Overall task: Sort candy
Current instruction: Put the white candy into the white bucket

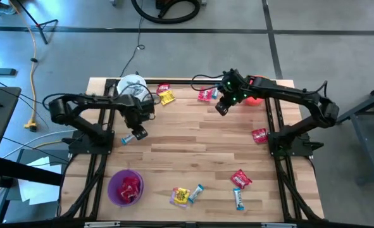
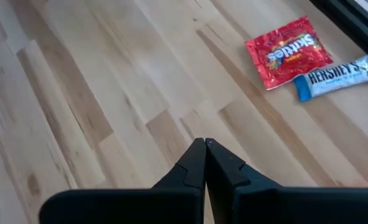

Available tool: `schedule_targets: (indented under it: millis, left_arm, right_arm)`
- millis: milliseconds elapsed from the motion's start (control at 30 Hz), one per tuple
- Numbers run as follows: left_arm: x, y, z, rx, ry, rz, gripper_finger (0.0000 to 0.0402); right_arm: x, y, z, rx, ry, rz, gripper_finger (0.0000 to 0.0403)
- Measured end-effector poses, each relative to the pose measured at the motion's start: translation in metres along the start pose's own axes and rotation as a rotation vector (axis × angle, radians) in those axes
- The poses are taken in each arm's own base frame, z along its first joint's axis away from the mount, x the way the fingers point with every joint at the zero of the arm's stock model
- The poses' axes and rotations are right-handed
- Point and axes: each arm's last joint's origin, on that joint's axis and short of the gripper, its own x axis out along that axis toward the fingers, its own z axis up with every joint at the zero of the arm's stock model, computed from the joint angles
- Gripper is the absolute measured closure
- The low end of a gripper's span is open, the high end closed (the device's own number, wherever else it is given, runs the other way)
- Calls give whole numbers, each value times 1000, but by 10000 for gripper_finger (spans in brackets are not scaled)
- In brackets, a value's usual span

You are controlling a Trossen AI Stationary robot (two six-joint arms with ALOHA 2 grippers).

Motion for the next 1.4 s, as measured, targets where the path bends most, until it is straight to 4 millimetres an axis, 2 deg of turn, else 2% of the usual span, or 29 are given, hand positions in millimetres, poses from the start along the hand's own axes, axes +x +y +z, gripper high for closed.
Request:
schedule_targets:
  millis: [167,400,533,767,867,1033,1167,1300,1400]
  left_arm:
    - [18,-2,2,-46,16,11,220]
    - [25,-2,3,-46,44,19,235]
    - [24,-2,3,-27,33,21,279]
    - [23,-3,4,19,19,-1,388]
    - [18,-3,3,22,-8,-9,396]
    - [-11,-6,5,45,-49,-11,401]
    - [-46,-5,11,35,-141,-42,401]
    - [-85,10,18,-37,-243,-57,401]
    - [-115,31,22,-121,-317,-15,401]
  right_arm:
    - [0,-1,0,-40,1,9,403]
    - [0,-1,0,-47,1,10,403]
    - [0,-1,0,-47,0,10,403]
    - [0,0,2,-50,-18,13,403]
    - [0,0,2,-51,-21,14,403]
    - [0,0,2,-51,-21,13,403]
    - [0,0,2,-51,-22,13,403]
    - [0,0,3,-52,-28,14,403]
    - [0,0,3,-53,-31,15,403]
